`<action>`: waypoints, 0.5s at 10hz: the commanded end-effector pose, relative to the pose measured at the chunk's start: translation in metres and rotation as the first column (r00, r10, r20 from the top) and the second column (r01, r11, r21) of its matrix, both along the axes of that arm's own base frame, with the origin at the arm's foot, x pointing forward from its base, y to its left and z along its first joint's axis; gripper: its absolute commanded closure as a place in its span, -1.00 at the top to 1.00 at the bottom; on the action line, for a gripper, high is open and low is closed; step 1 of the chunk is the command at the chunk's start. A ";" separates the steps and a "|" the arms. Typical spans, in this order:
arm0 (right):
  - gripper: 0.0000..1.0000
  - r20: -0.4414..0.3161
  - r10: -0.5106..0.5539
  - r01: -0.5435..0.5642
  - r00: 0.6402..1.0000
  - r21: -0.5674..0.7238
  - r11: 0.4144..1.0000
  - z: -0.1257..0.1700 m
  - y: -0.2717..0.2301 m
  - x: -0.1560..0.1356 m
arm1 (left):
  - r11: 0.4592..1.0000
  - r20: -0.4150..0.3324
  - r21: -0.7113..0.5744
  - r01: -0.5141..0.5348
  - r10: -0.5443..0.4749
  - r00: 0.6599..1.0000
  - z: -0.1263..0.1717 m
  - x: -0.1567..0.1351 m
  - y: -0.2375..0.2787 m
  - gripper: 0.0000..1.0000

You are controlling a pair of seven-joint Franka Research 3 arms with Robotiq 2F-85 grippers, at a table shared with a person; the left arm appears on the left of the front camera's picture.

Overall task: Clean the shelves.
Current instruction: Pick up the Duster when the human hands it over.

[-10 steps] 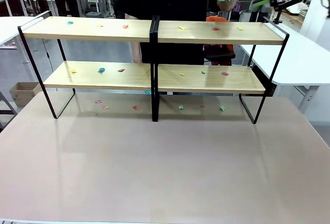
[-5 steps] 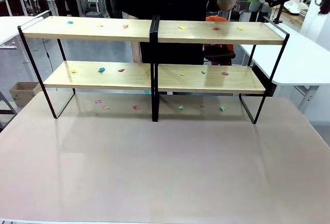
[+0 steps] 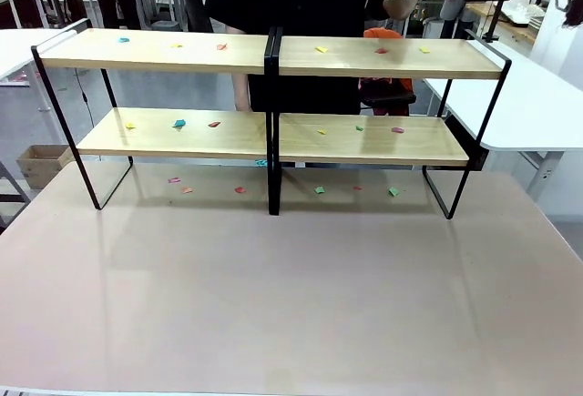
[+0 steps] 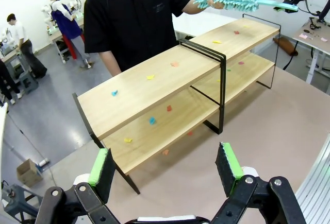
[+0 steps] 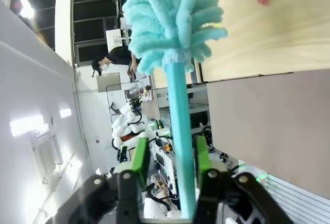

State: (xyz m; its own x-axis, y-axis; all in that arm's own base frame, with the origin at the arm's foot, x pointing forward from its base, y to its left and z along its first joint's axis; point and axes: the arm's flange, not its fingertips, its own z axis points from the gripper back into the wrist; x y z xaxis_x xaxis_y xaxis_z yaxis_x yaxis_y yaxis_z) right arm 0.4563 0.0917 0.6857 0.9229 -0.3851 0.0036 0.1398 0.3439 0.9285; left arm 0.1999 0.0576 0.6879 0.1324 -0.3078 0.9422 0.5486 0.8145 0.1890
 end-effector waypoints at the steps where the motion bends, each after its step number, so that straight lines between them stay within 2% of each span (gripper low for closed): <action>1: -0.88 -0.041 0.010 -0.009 0.999 0.018 1.000 0.002 0.001 0.000 | 1.000 0.005 0.000 -0.003 0.003 1.000 0.000 0.001 0.001 1.00; 2: -1.00 -0.040 0.011 -0.010 0.999 0.026 1.000 0.003 0.000 0.000 | 1.000 0.005 0.000 -0.003 0.003 1.000 0.000 0.001 0.001 1.00; 5: -1.00 -0.043 0.004 -0.003 0.999 0.010 1.000 0.000 0.001 0.000 | 1.000 0.005 0.000 -0.003 0.003 1.000 0.000 0.001 0.001 1.00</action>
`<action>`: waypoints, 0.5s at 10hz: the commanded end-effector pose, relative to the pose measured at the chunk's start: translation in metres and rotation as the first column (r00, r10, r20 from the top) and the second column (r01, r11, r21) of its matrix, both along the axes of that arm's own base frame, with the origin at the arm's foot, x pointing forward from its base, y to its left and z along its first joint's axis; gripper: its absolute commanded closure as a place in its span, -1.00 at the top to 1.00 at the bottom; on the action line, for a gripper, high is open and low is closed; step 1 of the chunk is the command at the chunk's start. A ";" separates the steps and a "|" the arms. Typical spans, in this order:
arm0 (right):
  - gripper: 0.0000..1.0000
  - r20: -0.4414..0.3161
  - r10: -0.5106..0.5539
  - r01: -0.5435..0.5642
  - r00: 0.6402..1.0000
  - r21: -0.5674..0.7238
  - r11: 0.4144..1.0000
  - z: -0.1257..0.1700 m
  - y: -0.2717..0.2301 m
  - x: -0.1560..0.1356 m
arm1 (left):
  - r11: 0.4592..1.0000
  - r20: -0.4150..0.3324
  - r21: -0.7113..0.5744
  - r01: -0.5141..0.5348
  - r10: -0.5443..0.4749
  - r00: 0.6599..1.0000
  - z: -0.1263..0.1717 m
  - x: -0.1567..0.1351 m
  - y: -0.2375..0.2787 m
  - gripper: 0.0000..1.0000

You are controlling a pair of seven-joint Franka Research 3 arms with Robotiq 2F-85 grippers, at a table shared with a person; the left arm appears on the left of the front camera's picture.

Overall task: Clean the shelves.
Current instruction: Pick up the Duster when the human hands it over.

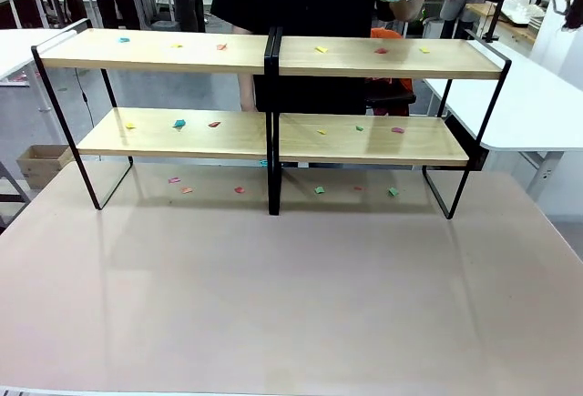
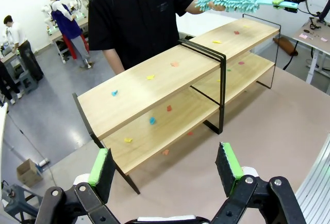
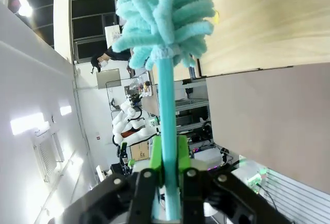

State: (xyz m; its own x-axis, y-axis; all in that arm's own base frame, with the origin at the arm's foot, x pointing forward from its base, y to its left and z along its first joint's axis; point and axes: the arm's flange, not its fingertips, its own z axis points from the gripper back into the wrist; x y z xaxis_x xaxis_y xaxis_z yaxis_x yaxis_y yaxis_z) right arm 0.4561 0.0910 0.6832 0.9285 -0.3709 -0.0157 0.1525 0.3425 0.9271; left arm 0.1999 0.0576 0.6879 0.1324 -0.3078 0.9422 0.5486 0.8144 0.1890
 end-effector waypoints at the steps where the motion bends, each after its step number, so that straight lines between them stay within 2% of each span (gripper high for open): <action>1: -1.00 -0.020 -0.003 0.003 1.000 -0.002 1.000 0.004 0.002 -0.001 | 1.000 0.005 0.000 -0.003 0.003 1.000 0.000 0.001 0.001 1.00; 3: -1.00 0.018 0.002 -0.001 1.000 -0.039 0.999 0.011 0.001 -0.008 | 1.000 0.005 0.000 -0.003 0.003 1.000 0.000 0.001 0.001 1.00; 4: -1.00 0.057 0.006 -0.002 0.998 -0.075 0.997 0.022 -0.002 -0.020 | 1.000 0.005 0.000 -0.003 0.003 1.000 0.000 0.001 0.001 1.00; 5: -1.00 0.121 0.053 -0.040 0.991 -0.105 0.994 0.046 -0.012 -0.046 | 1.000 0.005 0.000 -0.003 0.003 1.000 0.000 0.001 0.001 1.00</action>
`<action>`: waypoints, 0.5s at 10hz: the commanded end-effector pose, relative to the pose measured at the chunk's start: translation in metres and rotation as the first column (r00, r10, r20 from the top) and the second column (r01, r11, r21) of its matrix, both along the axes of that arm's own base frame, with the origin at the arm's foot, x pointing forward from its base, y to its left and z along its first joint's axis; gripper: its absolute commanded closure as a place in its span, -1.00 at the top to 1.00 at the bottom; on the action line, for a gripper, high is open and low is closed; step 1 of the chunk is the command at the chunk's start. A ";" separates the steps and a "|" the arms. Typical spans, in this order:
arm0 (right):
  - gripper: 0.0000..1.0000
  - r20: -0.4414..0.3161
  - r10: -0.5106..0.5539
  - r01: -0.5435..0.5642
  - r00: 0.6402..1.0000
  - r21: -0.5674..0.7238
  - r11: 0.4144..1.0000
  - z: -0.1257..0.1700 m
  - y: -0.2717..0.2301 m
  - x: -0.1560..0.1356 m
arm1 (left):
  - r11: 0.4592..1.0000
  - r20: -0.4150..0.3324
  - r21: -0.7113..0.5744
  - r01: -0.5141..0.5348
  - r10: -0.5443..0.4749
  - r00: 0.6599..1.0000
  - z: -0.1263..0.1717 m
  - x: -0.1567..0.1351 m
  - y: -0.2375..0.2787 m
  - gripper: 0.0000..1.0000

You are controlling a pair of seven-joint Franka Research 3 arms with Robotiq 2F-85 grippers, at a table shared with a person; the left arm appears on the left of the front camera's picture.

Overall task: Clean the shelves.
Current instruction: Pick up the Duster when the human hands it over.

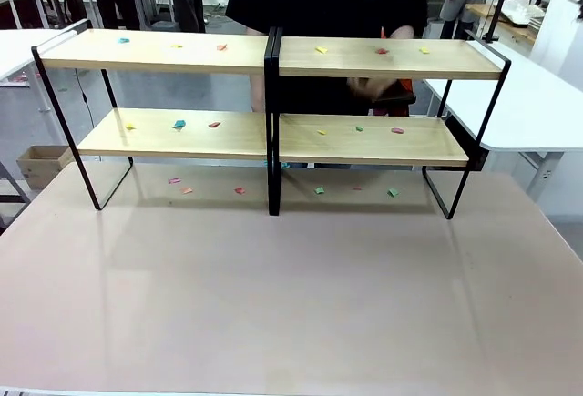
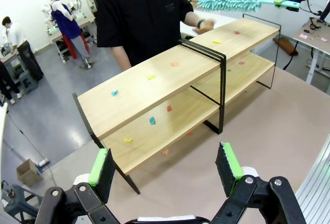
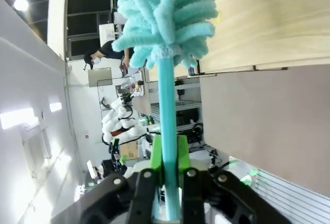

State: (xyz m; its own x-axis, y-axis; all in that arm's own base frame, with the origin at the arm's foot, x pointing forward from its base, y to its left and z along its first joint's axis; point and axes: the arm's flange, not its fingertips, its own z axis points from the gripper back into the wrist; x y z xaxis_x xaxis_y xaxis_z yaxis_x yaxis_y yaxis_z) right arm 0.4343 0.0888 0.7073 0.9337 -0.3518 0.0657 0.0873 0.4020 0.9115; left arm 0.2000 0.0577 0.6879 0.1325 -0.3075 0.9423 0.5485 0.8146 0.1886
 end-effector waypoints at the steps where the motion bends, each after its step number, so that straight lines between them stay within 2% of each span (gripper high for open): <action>1: -1.00 0.101 0.171 -0.168 0.980 -0.039 0.985 0.056 -0.031 -0.083 | 1.000 0.005 0.000 -0.003 0.003 1.000 0.000 0.001 0.001 1.00; 2: -1.00 0.050 0.303 -0.299 0.952 -0.080 0.951 0.072 -0.046 -0.143 | 1.000 0.005 0.000 -0.003 0.003 1.000 0.000 0.001 0.001 1.00; 3: -1.00 0.093 0.397 -0.379 0.913 -0.165 0.911 0.073 -0.061 -0.197 | 1.000 0.005 0.000 -0.003 0.003 1.000 0.000 0.001 0.001 1.00; 4: -1.00 0.109 0.439 -0.403 0.892 -0.253 0.880 0.060 -0.076 -0.240 | 1.000 0.005 0.000 -0.003 0.003 1.000 0.000 0.001 0.001 1.00; 5: -1.00 0.097 0.447 -0.417 0.889 -0.234 0.878 0.042 -0.087 -0.259 | 1.000 0.005 0.000 -0.003 0.003 1.000 0.000 0.001 0.001 1.00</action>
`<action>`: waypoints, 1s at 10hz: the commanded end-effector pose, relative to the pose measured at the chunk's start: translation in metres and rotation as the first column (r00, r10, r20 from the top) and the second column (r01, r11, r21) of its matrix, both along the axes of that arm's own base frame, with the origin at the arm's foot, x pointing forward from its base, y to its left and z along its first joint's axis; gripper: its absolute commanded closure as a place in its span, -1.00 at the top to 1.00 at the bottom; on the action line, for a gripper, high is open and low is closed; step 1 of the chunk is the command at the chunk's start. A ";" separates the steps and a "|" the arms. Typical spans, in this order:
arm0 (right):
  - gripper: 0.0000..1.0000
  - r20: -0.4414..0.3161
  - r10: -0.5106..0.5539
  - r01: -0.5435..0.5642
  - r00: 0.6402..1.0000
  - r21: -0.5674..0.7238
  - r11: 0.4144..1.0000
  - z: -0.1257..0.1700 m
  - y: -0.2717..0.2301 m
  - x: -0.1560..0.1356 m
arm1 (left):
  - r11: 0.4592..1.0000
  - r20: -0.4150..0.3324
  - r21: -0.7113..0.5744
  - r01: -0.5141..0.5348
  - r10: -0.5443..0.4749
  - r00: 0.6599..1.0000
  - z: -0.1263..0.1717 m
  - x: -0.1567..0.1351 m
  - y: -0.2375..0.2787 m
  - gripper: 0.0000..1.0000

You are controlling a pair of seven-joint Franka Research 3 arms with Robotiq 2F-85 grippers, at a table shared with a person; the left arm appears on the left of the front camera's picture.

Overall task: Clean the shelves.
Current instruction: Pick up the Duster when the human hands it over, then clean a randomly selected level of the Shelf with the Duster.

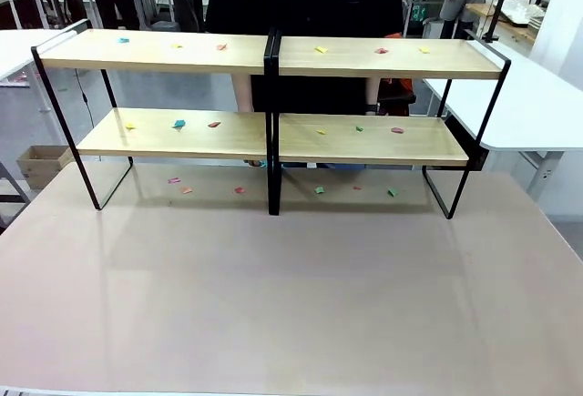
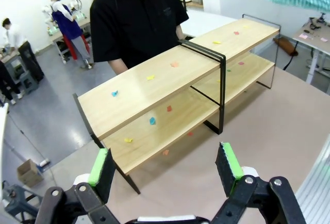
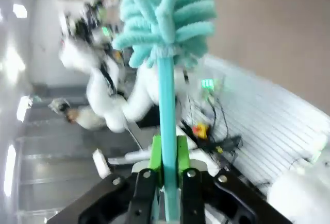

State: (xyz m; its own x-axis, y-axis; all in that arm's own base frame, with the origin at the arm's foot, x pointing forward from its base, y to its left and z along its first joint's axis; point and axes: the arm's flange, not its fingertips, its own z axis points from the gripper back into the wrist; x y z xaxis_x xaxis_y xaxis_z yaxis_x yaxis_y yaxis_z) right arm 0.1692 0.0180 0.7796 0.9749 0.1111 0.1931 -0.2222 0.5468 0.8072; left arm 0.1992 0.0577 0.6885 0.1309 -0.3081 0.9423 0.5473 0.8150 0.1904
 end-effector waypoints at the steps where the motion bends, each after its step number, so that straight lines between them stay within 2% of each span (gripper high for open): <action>1: -1.00 0.054 0.056 -0.055 0.997 -0.023 0.998 -0.052 -0.028 -0.004 | 1.000 0.003 -0.001 -0.002 0.002 1.000 -0.001 0.001 0.001 1.00; 3: -1.00 0.068 0.091 -0.090 0.994 -0.017 0.996 -0.088 -0.048 0.003 | 1.000 0.003 -0.001 -0.002 0.002 1.000 -0.001 0.001 0.001 1.00; 4: -1.00 -0.017 0.011 -0.012 1.000 -0.029 1.000 -0.099 -0.044 0.036 | 1.000 0.003 -0.001 -0.002 0.002 1.000 -0.001 0.001 0.001 1.00; 5: -1.00 0.037 0.084 -0.083 0.996 -0.018 0.996 -0.069 -0.041 -0.018 | 1.000 0.003 -0.001 -0.002 0.002 1.000 -0.001 0.001 0.001 1.00; 10: -1.00 0.037 0.084 -0.083 0.996 -0.018 0.996 -0.069 -0.041 -0.018 | 1.000 0.003 -0.001 -0.002 0.002 1.000 -0.001 0.001 0.001 1.00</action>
